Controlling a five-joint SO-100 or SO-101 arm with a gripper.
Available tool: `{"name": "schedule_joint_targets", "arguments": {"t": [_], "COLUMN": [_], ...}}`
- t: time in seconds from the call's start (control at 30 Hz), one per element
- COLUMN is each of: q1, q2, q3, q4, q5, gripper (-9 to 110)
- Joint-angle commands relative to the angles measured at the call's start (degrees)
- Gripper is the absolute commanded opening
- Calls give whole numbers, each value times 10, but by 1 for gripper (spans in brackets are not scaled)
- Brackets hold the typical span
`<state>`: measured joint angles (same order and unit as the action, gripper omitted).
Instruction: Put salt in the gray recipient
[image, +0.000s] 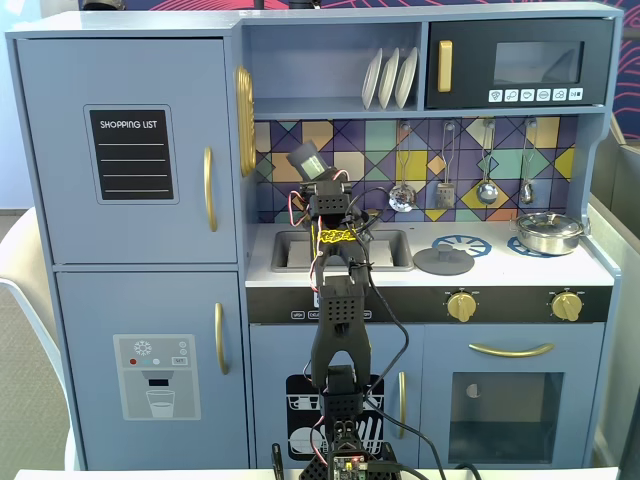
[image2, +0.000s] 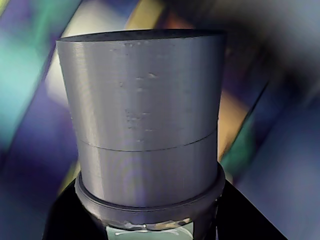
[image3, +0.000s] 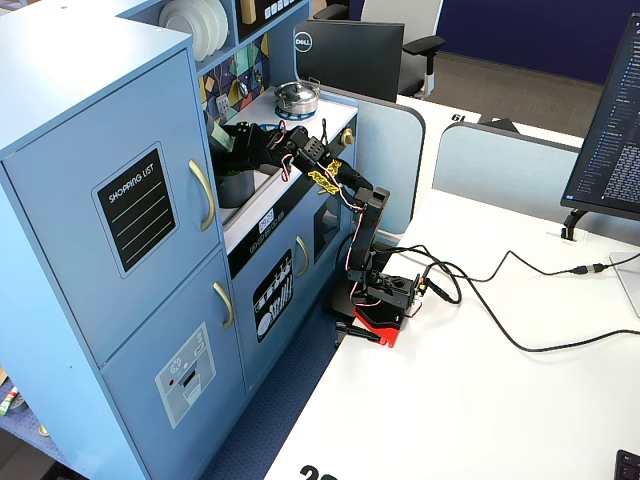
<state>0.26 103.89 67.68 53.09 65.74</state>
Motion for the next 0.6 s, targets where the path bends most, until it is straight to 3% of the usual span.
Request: {"name": "schedule_joint_targets", "arguments": {"t": [0.0, 0.13, 0.2, 0.3, 0.43, 0.57], "q1": [-5, -23, -23, -11, 14, 13], "q2": [11, 7, -7, -17, -50, -40], "q3": [-38, -44, -71, -93, -156, -124], "q4": [-51, -194, -207, -147, 42, 64], "q5": [0, -48, -61, -43, 2, 7], "gripper": [0, 0, 0, 0, 0, 0]}}
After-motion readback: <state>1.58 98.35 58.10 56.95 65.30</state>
